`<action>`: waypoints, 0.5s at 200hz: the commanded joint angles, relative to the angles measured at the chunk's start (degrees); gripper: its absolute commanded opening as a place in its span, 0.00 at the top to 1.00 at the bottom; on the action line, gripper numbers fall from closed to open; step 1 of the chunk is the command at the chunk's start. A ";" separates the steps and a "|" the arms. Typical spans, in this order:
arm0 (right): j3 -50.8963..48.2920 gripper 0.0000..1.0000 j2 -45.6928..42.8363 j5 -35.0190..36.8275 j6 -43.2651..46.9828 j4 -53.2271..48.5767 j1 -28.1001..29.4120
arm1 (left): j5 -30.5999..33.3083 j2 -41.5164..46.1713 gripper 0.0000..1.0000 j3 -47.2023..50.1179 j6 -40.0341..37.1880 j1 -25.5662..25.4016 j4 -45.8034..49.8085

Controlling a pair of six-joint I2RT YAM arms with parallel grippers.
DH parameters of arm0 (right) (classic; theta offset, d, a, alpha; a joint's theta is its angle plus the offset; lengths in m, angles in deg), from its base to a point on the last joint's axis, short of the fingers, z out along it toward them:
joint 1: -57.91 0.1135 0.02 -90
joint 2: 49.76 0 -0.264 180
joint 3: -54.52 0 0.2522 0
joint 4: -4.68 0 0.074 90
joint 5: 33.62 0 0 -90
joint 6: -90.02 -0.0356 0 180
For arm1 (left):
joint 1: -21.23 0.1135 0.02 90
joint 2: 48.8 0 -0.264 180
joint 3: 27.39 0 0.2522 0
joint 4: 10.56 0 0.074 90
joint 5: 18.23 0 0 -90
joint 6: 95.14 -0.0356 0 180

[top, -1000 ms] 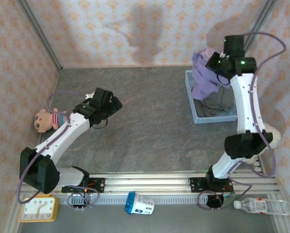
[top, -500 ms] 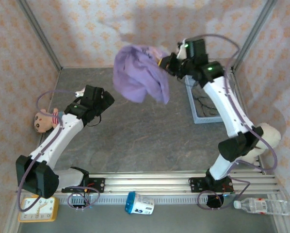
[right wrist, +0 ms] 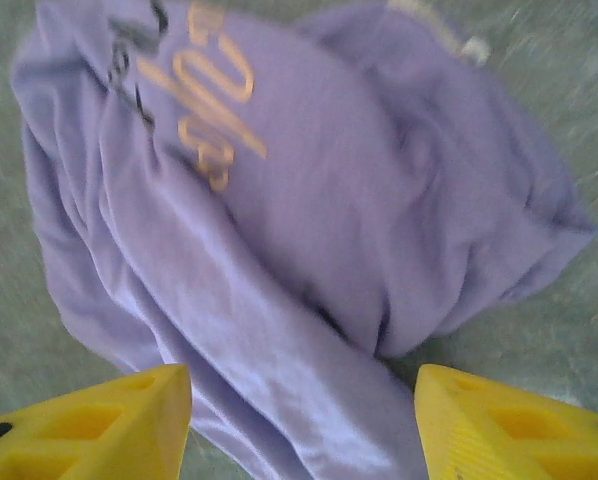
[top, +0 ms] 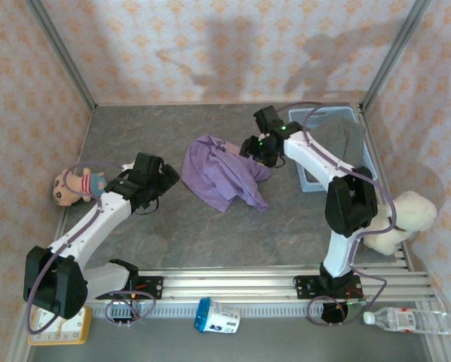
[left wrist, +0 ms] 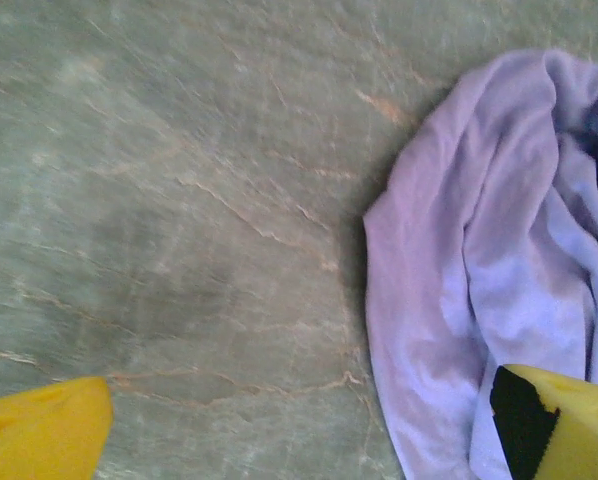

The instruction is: Fold and stack the mixed laundry pile

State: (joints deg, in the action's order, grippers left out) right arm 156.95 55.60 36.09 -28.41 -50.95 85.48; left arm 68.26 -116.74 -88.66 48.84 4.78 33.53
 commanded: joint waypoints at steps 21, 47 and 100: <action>-8.67 0.39 -4.49 2.19 3.73 -0.67 4.16 | -3.09 -6.83 0.03 -2.85 -0.56 -4.34 -7.66; -12.42 0.39 -6.54 3.40 2.98 -0.70 5.38 | 0.52 -11.90 0.10 -3.55 -0.10 -4.80 -8.82; -16.04 0.40 -7.21 4.37 1.01 1.01 5.49 | 1.17 -22.92 0.28 -11.60 -4.46 -4.47 -9.15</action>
State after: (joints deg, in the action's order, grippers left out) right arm 141.21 49.70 38.43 -26.13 -51.06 90.66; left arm 67.76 -136.26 -95.06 47.33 0.11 25.40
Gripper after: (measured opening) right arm 0.615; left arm 0.731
